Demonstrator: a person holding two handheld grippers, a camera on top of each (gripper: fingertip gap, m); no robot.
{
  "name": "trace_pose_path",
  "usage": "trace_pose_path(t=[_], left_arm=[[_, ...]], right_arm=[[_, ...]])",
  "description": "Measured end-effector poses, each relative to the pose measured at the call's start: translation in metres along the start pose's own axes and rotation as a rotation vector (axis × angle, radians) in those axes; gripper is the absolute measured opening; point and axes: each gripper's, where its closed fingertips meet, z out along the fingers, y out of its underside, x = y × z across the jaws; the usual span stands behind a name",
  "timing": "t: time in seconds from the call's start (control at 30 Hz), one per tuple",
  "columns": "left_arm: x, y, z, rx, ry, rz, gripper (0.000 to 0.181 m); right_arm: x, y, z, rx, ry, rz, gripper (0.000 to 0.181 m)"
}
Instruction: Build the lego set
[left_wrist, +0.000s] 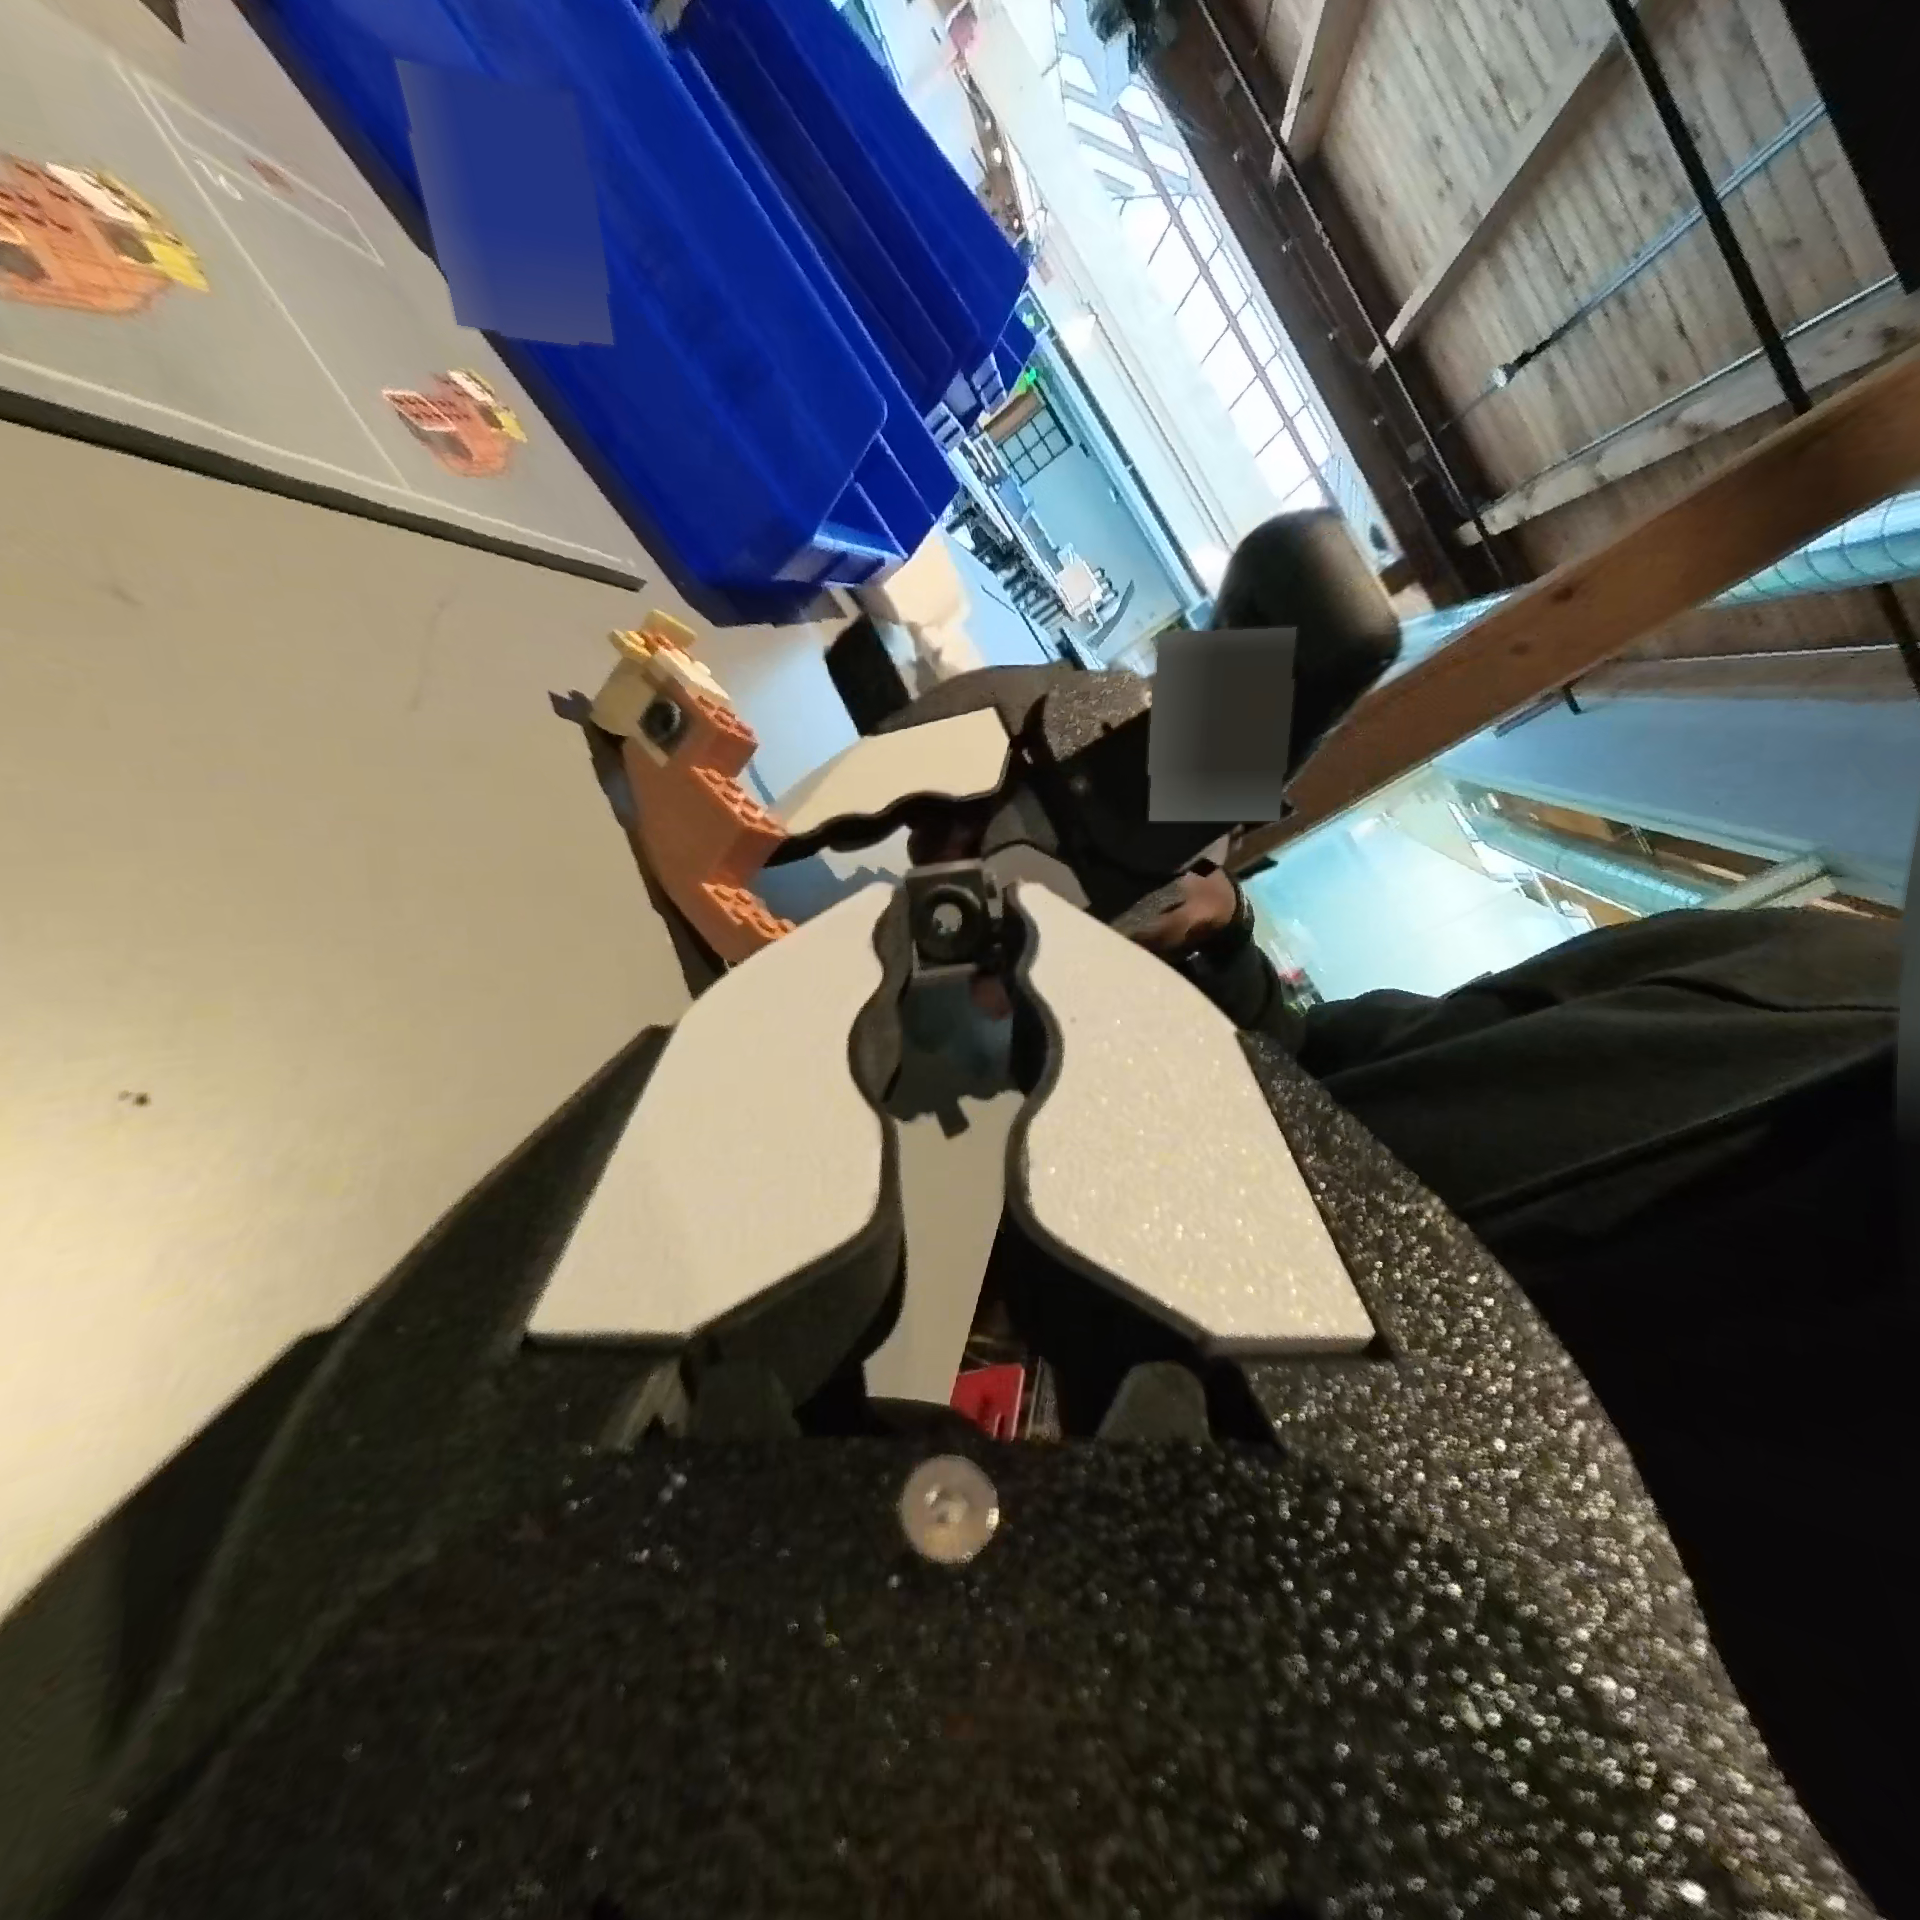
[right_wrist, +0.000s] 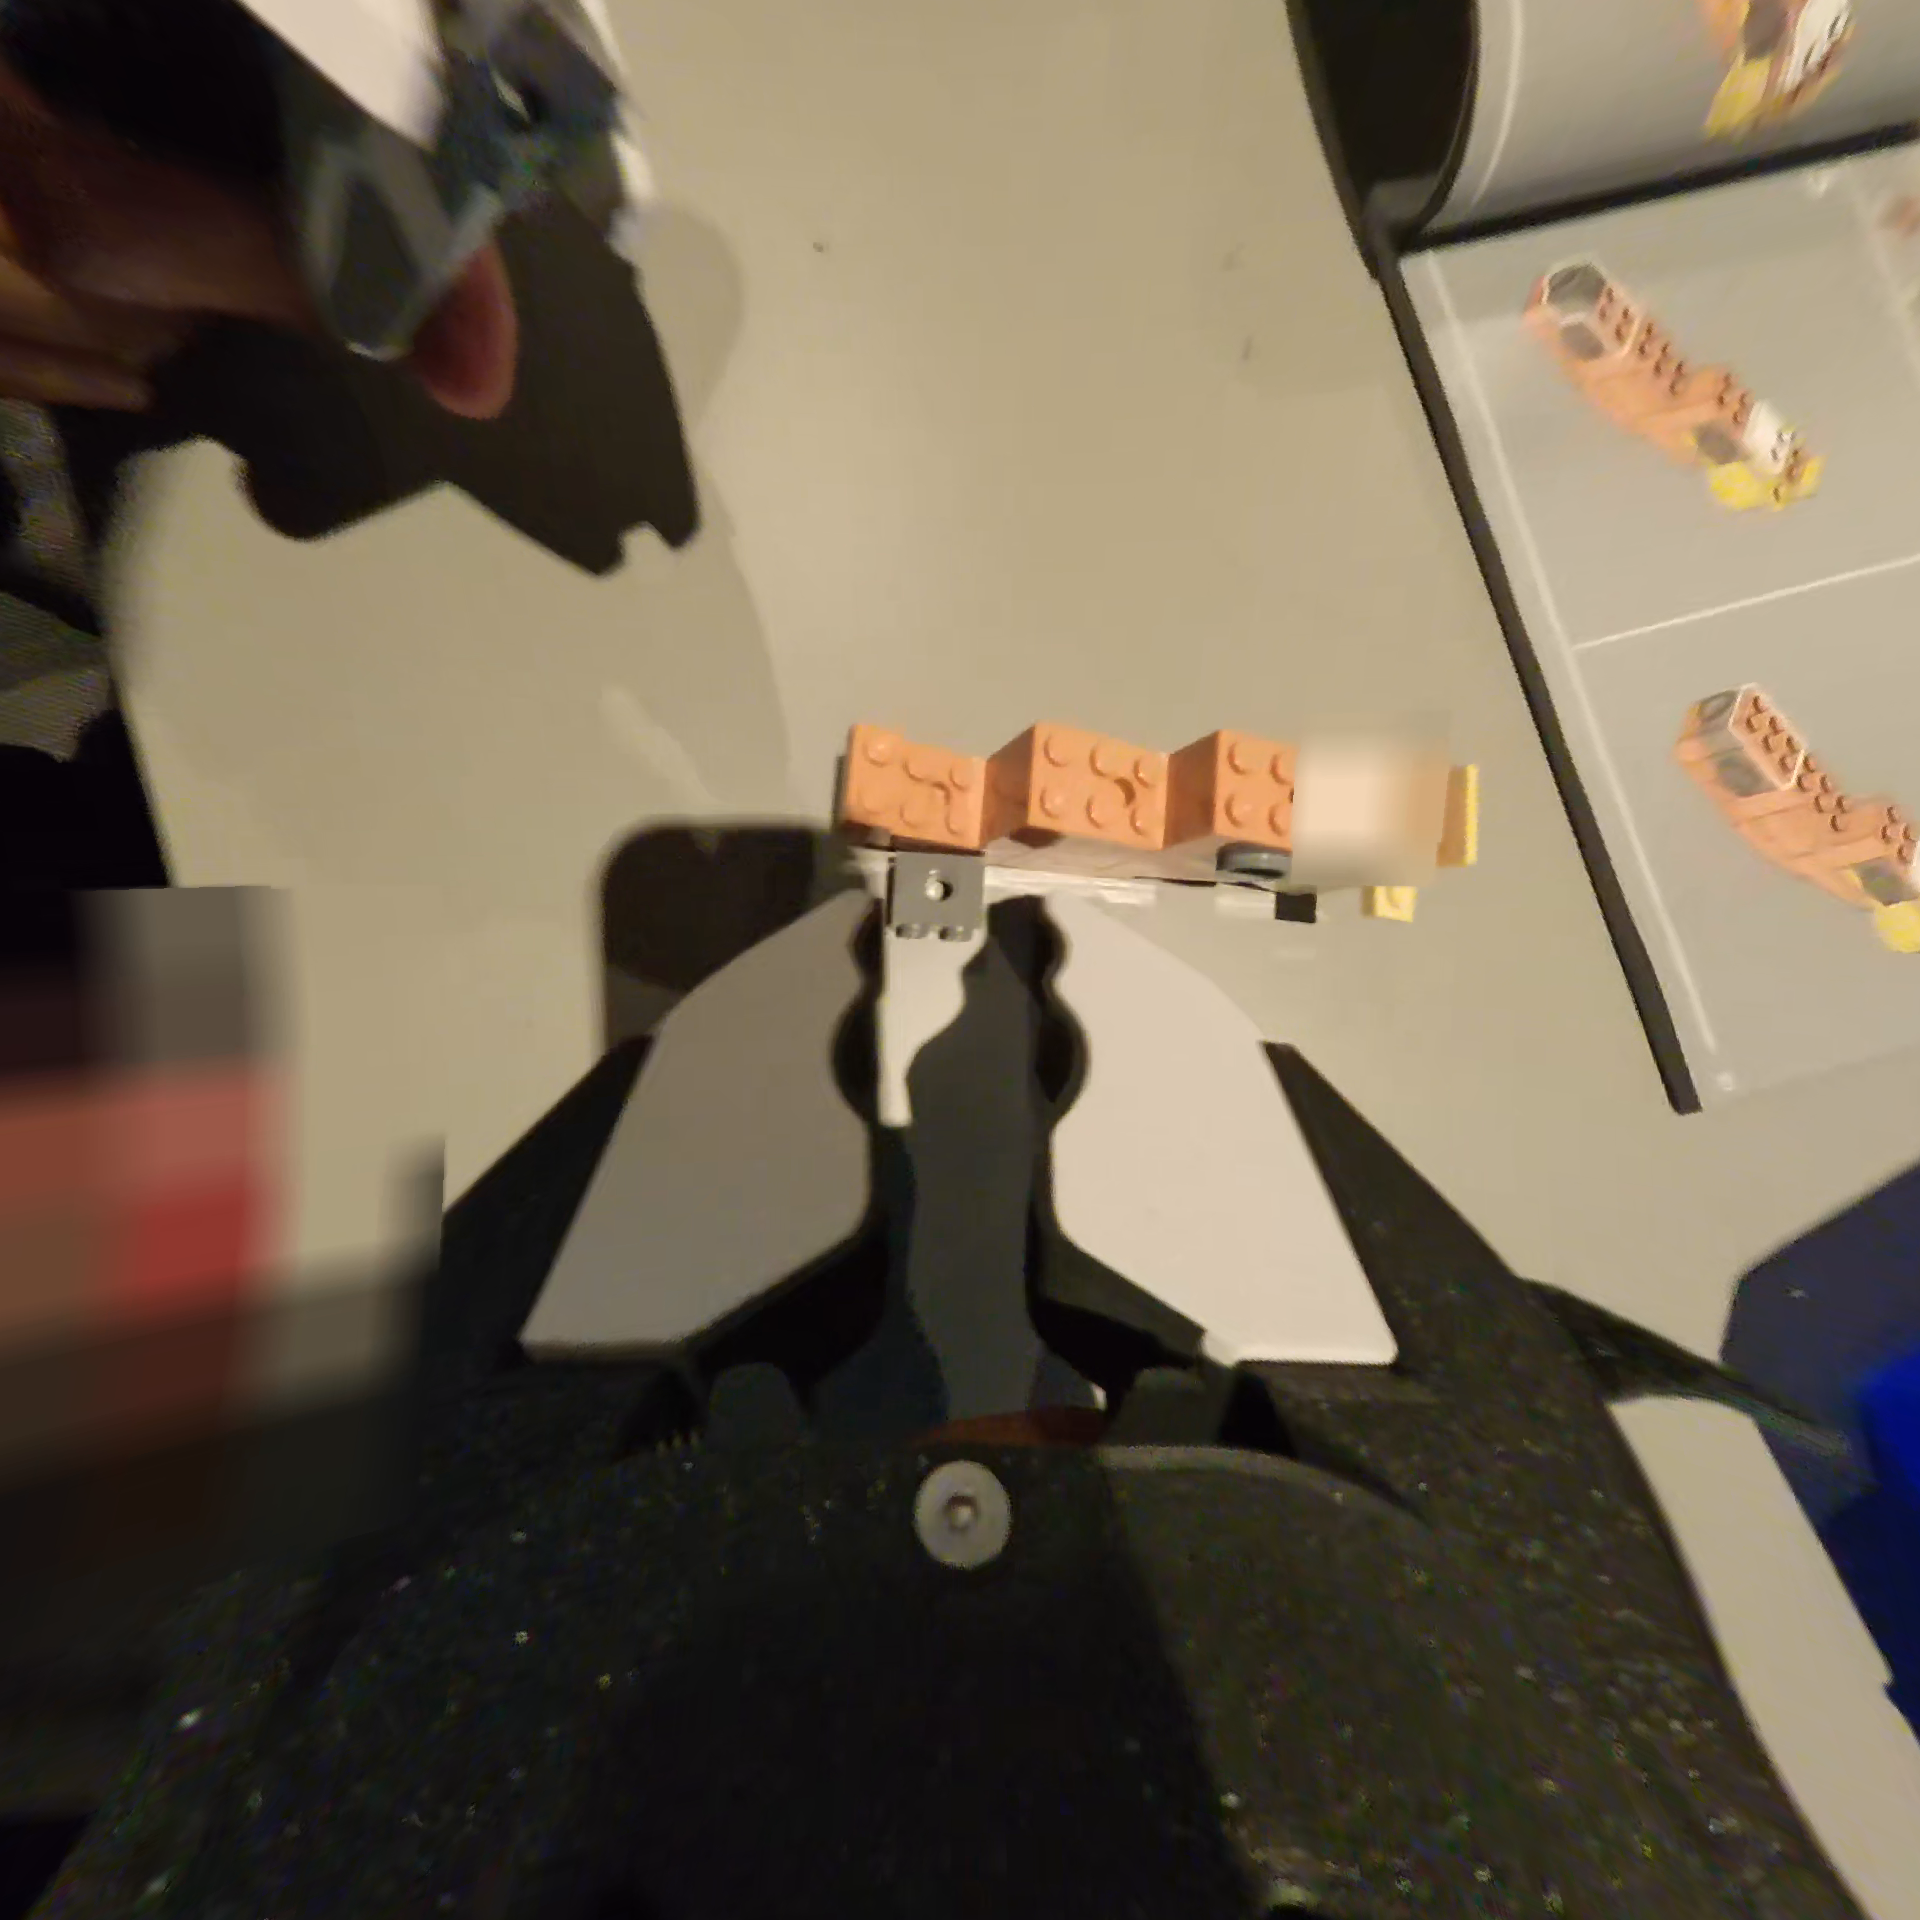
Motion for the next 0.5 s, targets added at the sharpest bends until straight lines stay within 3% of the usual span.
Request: trace_pose_path(t=[0.07,0.5], left_arm=[[0.0,-0.002,-0.001,0.014,0.0,0.001,0.016],[0.004,0.01,0.004,-0.057,0.018,0.01,0.016]], right_arm=[[0.001,0.0,0.002,-0.002,0.01,-0.009,0.016],[0.047,0.059,-0.043,-0.032,0.182,0.017,0.016]])
